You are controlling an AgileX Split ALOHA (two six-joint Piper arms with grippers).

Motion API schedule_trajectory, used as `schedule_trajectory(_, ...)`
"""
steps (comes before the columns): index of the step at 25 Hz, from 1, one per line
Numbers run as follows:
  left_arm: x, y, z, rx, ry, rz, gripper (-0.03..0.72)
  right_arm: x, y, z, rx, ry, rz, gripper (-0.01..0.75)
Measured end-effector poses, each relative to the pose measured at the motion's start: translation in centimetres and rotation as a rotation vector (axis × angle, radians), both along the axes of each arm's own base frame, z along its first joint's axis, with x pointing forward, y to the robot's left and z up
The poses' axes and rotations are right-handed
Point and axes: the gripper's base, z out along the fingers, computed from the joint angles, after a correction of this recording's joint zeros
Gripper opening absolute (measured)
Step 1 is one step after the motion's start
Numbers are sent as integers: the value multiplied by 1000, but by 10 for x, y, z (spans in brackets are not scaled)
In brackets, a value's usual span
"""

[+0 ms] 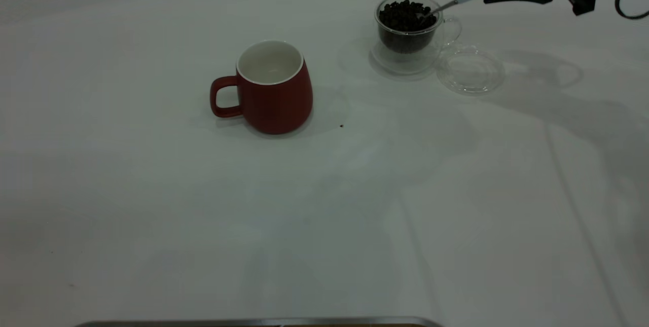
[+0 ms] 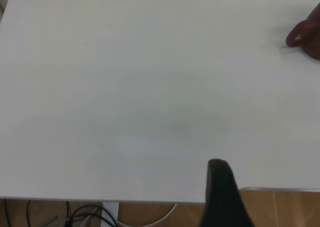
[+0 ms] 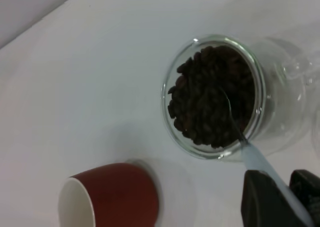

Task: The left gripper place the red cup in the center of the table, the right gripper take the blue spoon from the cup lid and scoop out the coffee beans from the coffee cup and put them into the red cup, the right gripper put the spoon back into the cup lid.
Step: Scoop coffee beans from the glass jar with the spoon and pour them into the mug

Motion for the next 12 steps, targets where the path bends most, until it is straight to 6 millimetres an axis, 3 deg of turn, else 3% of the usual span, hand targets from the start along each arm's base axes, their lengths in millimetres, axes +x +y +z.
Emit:
schedule_trajectory(6, 0, 0, 0, 0, 0, 0, 537, -2, -8, -17, 91, 21, -22, 116)
schedule_trajectory(12, 0, 0, 0, 0, 0, 0, 537, -2, -15, -21, 153, 5, -38, 116)
